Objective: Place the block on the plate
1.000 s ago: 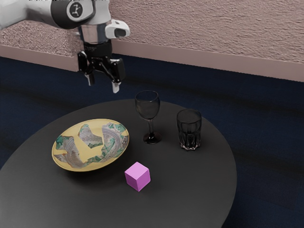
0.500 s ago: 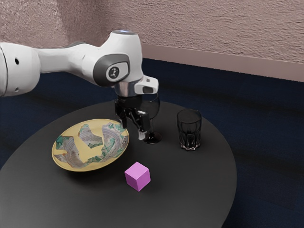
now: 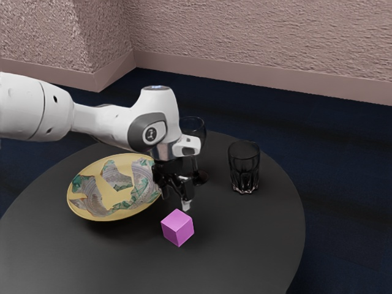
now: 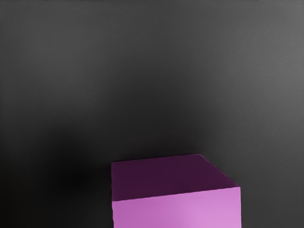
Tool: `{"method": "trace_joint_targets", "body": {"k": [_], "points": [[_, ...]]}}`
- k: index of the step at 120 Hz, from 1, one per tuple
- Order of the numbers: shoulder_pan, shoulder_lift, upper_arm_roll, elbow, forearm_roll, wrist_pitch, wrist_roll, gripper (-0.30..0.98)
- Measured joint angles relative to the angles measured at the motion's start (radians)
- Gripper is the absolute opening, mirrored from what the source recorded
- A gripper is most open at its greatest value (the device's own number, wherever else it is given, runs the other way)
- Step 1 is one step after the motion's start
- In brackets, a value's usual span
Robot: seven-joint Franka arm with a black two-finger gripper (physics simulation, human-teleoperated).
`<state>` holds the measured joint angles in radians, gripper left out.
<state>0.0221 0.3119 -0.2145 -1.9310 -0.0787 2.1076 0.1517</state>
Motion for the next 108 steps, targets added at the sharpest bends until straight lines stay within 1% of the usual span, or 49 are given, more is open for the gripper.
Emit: {"method": "trace_joint_targets", "body": {"k": [9, 21, 36, 93, 108], "points": [[-0.001, -0.009, -0.003, -0.001, -0.003, 0.007, 0.004, 0.69], [-0.004, -0.02, -0.031, -0.005, -0.004, 0.011, 0.008, 0.69], [-0.003, -0.053, -0.034, -0.052, -0.006, 0.017, 0.012, 0.69], [0.001, 0.08, -0.028, -0.052, -0.007, 0.079, 0.023, 0.69], [0.001, 0.088, -0.021, -0.051, -0.007, 0.088, 0.025, 0.64]]}}
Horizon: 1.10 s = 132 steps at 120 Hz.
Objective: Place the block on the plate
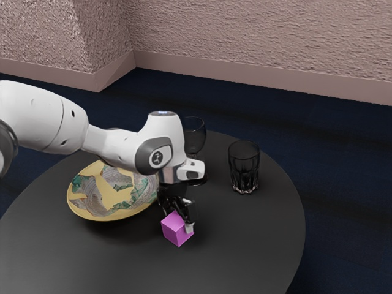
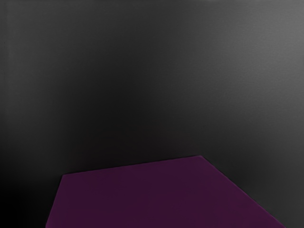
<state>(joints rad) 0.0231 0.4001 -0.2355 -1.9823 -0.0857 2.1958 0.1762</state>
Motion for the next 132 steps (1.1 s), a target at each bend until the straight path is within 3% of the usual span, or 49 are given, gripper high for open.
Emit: {"method": "trace_joint_targets", "body": {"k": [34, 94, 132], "points": [[-0.001, -0.005, 0.008, 0.003, 0.006, 0.006, 0.002, 0.38], [0.004, -0.265, 0.022, -0.002, 0.015, -0.107, -0.013, 0.36], [0.16, -0.289, 0.048, 0.023, 0.015, -0.149, -0.021, 0.36]]}}
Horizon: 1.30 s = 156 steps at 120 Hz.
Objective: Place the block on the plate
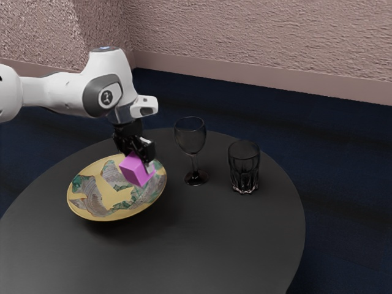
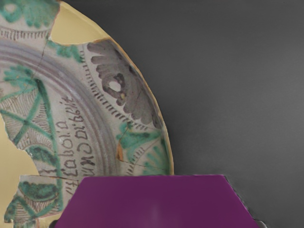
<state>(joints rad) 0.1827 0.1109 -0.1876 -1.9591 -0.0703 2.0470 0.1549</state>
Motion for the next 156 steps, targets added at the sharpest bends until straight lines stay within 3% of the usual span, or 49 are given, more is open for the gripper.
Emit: {"method": "trace_joint_targets", "body": {"k": [17, 71, 93, 121, 156], "points": [[0.045, 0.053, 0.047, 0.03, -0.002, -0.001, -0.002, 0.36], [0.058, 0.297, 0.129, 0.137, 0.002, 0.04, -0.006, 0.36], [0.058, 0.314, 0.128, 0.163, -0.005, 0.047, 0.0, 0.52], [0.055, 0.202, 0.128, 0.153, -0.002, 0.019, 0.007, 0.63], [0.02, -0.036, 0.09, 0.163, 0.0, -0.193, -0.036, 0.67]]}}
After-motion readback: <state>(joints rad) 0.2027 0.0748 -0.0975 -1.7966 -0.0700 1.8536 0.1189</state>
